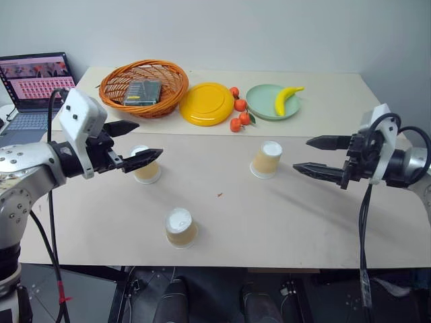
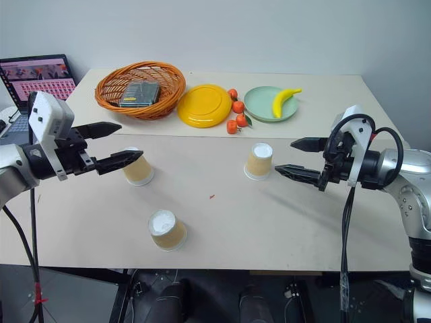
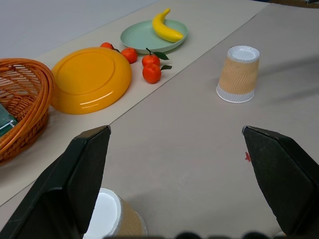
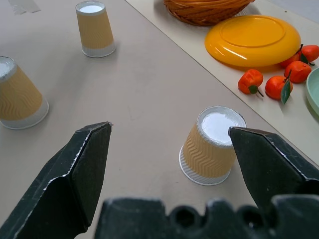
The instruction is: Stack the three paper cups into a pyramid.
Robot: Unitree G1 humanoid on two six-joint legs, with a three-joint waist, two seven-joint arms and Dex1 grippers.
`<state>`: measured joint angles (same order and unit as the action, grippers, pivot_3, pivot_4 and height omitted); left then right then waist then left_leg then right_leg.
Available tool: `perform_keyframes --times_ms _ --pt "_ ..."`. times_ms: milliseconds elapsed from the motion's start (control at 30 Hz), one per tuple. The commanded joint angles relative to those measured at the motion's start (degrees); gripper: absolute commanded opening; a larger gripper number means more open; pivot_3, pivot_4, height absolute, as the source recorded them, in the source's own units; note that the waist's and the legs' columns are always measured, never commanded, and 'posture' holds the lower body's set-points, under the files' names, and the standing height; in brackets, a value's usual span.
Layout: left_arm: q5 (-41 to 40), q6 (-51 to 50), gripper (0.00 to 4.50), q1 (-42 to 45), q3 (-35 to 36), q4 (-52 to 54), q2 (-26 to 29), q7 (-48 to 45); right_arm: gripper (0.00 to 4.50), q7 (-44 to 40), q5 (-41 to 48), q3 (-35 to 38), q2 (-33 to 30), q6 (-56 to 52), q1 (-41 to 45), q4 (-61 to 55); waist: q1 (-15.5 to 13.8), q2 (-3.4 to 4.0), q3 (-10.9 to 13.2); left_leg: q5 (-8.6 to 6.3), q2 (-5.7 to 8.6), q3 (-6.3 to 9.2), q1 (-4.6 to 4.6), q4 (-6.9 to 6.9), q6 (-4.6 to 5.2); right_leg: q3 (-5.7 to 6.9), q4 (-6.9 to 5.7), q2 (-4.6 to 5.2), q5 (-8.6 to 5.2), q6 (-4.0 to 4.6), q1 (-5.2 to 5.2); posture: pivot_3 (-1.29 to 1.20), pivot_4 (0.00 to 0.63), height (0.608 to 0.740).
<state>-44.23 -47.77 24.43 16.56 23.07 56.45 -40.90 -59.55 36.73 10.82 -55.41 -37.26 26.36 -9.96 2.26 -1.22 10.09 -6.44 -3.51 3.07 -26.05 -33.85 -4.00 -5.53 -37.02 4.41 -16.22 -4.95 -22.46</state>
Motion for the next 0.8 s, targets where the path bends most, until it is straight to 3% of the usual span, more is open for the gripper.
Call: perform_keyframes --times_ms 33,133,333,467,800 --pt "-2.5 -0.9 4.5 0.6 1.8 2.7 0.2 -0.8 4.42 -0.3 0.0 1.5 0.5 1.8 -0.4 -1.1 0.0 0.0 0.0 0.0 0.0 0.0 0.0 0.0 0.0 0.0 0.0 0.0 0.0 0.0 0.0 0.0 0.15 0.732" --pt "-7.2 -4.3 4.5 2.0 2.8 3.2 -1.7 1.5 4.42 -0.7 0.4 0.8 1.1 1.6 -1.2 -2.5 0.0 -0.03 0.0 0.0 0.0 0.01 0.0 0.0 0.0 0.0 0.0 0.0 0.0 0.0 0.02 0.0 0.15 0.732" --pt "-10.9 -2.1 4.5 -7.9 7.6 11.6 -4.3 0.7 4.42 -1.4 -0.8 -1.9 2.3 1.9 2.6 -0.5 0.4 -0.04 0.0 0.0 -0.01 -0.03 0.04 -0.02 0.0 -0.05 -0.07 0.0 0.0 0.0 0.02 0.0 0.15 0.732" --pt "-5.9 3.1 4.5 -15.3 7.0 15.2 -3.3 -3.6 4.42 -2.1 -1.1 -2.7 2.9 1.7 4.3 0.1 0.2 -0.04 0.0 0.0 -0.07 -0.01 0.11 -0.04 0.0 -0.02 -0.09 -0.05 0.01 0.03 0.07 0.0 0.15 0.732" --pt "3.7 17.6 4.5 -29.6 2.3 17.3 -9.4 -9.1 4.42 -3.1 -1.2 -2.6 2.3 0.3 6.1 -0.7 -0.3 -0.04 0.0 0.0 -0.05 -0.03 0.11 -0.05 -0.01 -0.01 -0.06 -0.02 0.0 0.07 0.08 0.0 0.15 0.732"
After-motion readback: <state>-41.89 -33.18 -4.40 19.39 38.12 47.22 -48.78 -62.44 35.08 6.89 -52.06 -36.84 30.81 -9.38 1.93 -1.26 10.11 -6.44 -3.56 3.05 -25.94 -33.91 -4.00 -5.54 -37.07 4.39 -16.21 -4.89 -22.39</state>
